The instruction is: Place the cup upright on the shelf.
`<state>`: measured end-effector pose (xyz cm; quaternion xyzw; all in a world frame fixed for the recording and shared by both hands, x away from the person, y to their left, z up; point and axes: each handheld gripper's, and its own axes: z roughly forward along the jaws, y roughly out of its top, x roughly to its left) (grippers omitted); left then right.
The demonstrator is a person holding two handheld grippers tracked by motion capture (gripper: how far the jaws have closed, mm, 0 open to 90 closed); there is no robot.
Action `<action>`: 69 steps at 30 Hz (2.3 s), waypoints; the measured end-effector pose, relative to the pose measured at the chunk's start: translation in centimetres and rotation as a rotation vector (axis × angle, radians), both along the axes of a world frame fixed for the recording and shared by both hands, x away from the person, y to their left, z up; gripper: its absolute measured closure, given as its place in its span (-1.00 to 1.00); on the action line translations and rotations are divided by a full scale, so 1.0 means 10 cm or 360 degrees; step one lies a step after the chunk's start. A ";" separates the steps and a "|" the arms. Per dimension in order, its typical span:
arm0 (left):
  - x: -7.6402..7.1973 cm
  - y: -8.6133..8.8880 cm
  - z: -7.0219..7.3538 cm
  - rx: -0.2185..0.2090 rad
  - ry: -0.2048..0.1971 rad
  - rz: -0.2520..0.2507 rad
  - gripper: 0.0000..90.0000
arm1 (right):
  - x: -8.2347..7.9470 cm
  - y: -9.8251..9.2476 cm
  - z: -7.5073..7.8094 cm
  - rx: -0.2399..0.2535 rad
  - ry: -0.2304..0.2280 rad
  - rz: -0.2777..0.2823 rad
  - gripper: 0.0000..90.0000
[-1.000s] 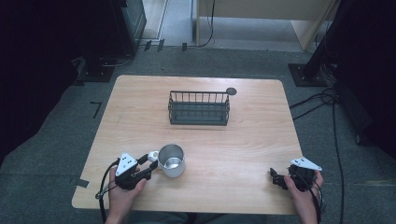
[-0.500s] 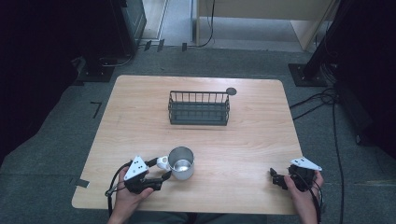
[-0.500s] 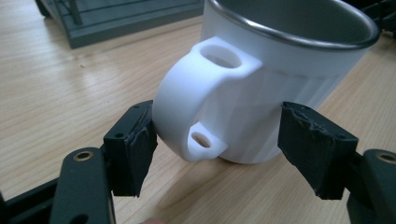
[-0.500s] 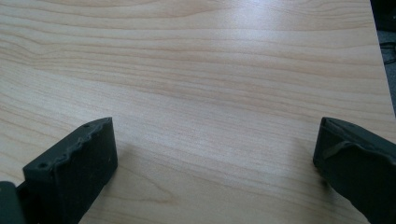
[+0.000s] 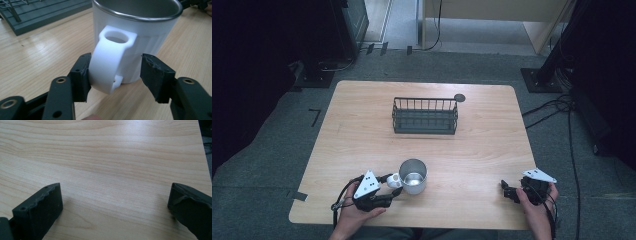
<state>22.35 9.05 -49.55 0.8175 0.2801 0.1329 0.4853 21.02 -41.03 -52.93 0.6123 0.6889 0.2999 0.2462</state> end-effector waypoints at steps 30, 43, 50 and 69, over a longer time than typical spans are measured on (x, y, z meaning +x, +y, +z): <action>0.12 -0.23 0.20 0.0043 0.0086 -0.0154 0.61 | 0.00 0.00 0.00 0.0000 0.0000 0.0000 -1.00; 0.23 -0.17 0.32 0.0005 0.0087 -0.0109 0.61 | 0.00 0.00 0.00 0.0001 0.0001 -0.0001 -1.00; 0.37 -0.09 0.46 -0.0032 0.0027 -0.0122 0.62 | 0.00 0.00 0.00 0.0003 0.0000 -0.0002 -1.00; 0.81 0.09 0.89 -0.0038 -0.0105 -0.0098 0.62 | 0.00 0.00 0.00 0.0003 0.0001 -0.0001 -1.00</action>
